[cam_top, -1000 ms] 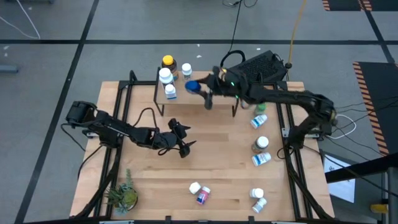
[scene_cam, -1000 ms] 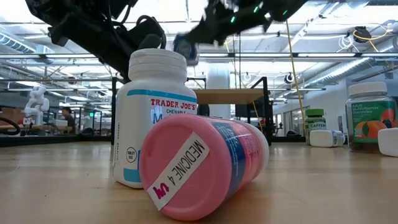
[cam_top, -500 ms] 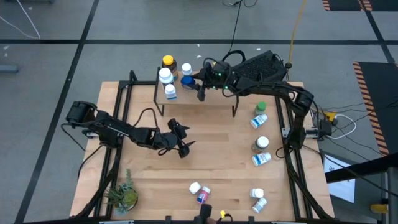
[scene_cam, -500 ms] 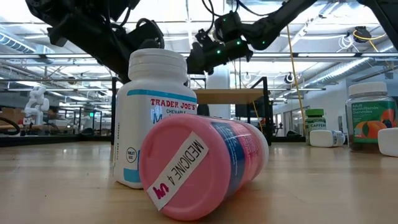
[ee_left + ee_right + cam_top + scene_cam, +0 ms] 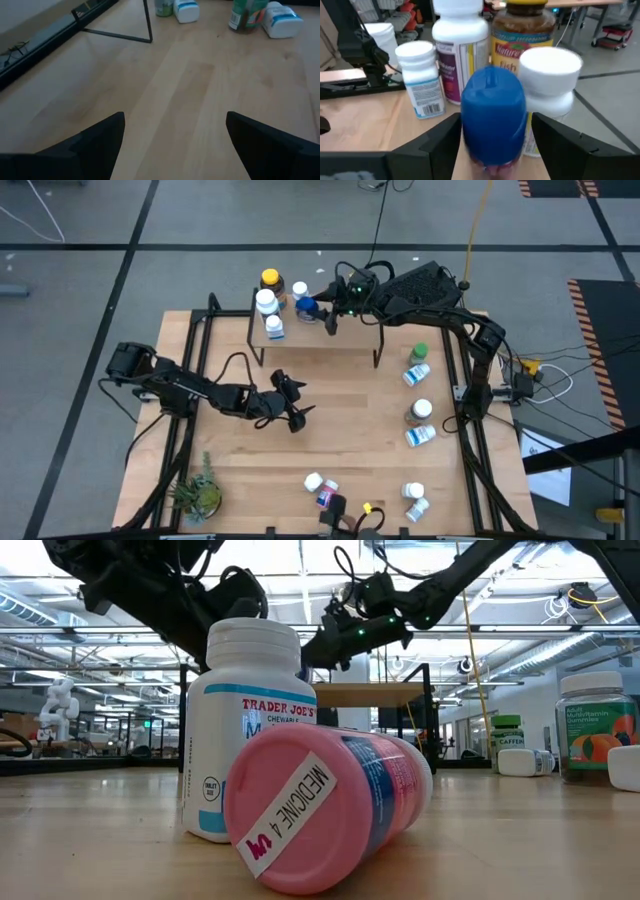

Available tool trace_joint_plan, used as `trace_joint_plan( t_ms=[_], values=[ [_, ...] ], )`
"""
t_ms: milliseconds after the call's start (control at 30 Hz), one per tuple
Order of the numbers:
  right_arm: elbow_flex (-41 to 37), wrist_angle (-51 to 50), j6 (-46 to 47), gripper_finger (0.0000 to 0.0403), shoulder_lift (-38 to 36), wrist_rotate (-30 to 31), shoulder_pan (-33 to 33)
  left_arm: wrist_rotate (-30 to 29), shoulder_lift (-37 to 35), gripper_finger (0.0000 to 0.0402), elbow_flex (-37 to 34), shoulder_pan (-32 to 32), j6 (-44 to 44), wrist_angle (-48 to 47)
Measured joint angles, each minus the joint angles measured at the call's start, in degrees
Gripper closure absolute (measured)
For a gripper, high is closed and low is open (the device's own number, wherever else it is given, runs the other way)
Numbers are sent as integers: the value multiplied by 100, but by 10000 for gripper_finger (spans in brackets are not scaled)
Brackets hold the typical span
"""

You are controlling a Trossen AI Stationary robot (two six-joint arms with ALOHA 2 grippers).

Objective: Pick and place medicine bottles onto shelf by color
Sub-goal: Put the blue medicine bottle on the shelf

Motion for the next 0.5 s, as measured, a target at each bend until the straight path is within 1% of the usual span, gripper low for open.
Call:
trace_joint_plan(
  t_ms=[133, 267, 400, 500],
  values=[
    [0, -7, -26, 157, -9, 2, -36, 4, 0, 50, 0, 64, 41, 50],
    [0, -203, -136, 157, -203, 2, -7, 6, 0, 50, 0, 91, 98, 26],
    [2, -693, -290, 157, -479, 19, 52, 44, 0, 50, 0, 91, 148, -86],
    [2, -1090, -460, 157, -657, 183, 61, 52, 0, 50, 0, 91, 104, -176]
  ],
)
